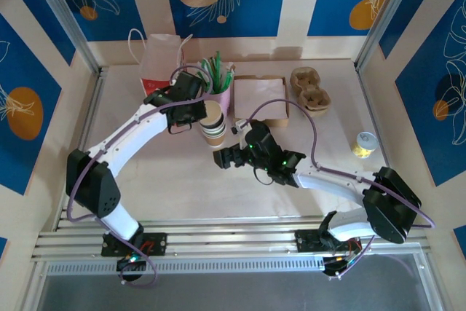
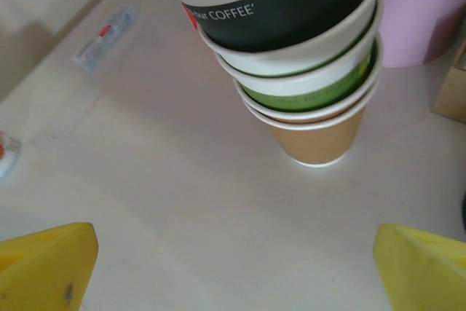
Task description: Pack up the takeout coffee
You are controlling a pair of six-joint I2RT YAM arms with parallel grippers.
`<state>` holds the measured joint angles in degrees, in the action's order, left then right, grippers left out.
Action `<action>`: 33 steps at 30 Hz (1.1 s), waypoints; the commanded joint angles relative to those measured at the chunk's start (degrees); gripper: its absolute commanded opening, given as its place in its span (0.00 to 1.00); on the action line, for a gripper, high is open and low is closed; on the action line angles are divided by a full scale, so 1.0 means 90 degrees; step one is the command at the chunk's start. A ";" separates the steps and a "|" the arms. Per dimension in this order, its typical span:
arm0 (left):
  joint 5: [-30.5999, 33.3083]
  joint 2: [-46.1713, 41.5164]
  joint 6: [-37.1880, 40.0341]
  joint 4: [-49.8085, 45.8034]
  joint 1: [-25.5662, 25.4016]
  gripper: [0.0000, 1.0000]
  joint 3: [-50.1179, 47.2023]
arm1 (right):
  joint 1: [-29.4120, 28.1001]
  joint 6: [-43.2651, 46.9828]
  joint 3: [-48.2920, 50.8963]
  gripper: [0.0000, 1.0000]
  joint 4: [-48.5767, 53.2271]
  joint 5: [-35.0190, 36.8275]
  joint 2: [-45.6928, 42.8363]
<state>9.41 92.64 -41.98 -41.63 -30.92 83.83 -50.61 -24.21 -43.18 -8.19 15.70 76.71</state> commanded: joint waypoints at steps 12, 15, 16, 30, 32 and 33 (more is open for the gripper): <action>-0.0023 -0.0206 0.0349 -0.0538 0.0261 0.00 0.1305 | -0.0002 -0.0236 0.0226 0.98 0.0072 -0.0164 -0.0727; 0.0017 -0.0276 0.0579 -0.0756 0.0261 0.00 0.1662 | 0.0054 -0.0200 0.0256 0.98 0.0326 -0.0063 -0.1120; 0.0051 -0.0324 0.0648 -0.0814 0.0261 0.00 0.1729 | 0.0090 -0.0217 0.0264 0.98 0.0405 -0.0045 -0.1243; -0.0726 -0.2239 0.1353 -0.1347 -0.0347 0.00 0.0479 | 0.1883 -0.1079 -0.0346 0.99 0.3739 -0.0505 -0.2732; -0.0805 -0.2549 0.1358 -0.1371 -0.0596 0.00 0.0121 | 0.2086 -0.1138 -0.0406 0.99 0.4114 -0.0476 -0.2731; -0.0771 -0.2677 0.1356 -0.1396 -0.0768 0.00 -0.0055 | 0.2176 -0.1160 -0.0421 0.99 0.4280 -0.0490 -0.2732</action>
<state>4.67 70.61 -31.42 -51.77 -34.98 86.98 -32.51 -32.38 -45.15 20.64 13.34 52.66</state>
